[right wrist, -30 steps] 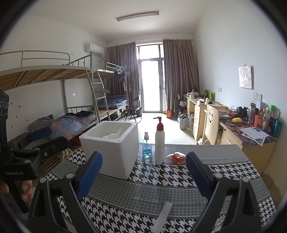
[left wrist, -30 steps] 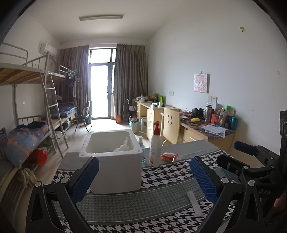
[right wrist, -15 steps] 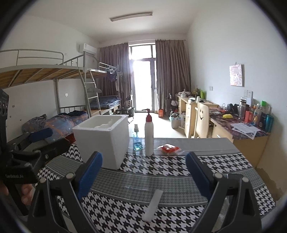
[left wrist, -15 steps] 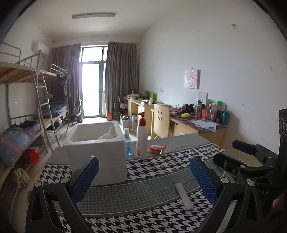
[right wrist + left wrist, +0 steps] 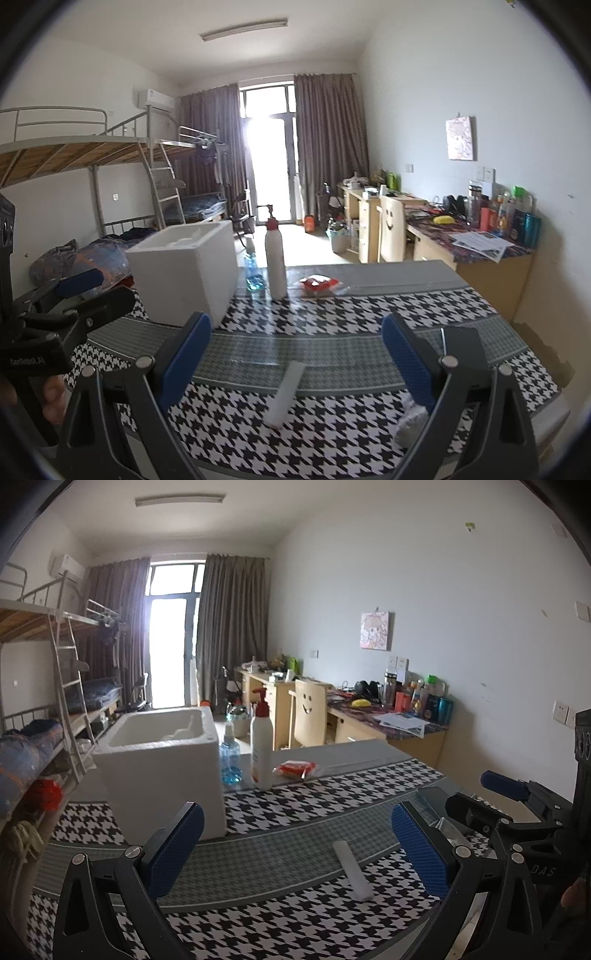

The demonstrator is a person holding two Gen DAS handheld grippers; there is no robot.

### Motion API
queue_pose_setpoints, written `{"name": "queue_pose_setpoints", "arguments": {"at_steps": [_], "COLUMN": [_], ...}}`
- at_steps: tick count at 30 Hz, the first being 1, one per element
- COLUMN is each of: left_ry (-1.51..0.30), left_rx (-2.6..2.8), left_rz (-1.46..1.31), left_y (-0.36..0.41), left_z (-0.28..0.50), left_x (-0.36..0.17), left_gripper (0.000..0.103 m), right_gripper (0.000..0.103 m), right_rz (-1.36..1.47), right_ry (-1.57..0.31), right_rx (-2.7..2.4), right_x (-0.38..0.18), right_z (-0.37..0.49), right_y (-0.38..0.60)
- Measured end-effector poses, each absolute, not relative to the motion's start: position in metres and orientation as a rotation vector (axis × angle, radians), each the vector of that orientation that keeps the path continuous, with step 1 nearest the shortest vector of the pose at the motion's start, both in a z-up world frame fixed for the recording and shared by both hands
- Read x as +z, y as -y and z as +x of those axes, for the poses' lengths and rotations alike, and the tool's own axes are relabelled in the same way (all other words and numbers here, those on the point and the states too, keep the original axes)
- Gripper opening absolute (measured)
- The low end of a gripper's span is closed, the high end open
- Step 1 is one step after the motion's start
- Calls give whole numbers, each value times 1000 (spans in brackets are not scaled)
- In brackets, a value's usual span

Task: Organize soft objects
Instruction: 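Move both grippers over the table toward the white strip and grey cloth, then close the left gripper on the white plastic strip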

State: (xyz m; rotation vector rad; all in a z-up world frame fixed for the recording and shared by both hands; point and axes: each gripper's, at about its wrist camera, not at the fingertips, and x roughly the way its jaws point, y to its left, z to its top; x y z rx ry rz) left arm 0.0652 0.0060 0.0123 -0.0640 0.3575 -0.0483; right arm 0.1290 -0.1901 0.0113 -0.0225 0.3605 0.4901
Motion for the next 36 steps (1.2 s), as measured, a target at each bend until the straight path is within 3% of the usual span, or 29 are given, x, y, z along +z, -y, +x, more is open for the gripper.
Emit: {"name": "queue_pose_setpoints", "arguments": {"at_steps": [36], "left_ry": [-554], "left_rx": [-209], "left_rz": [-55], "left_y": [54], "left_z": [121], "left_x": [-38], "left_gripper": [102], "right_gripper": [96], "right_rz": [38], "right_ry": [-513], "right_rx": [280], "right_x": [-41], "right_z": [137], "right_y": [262]}}
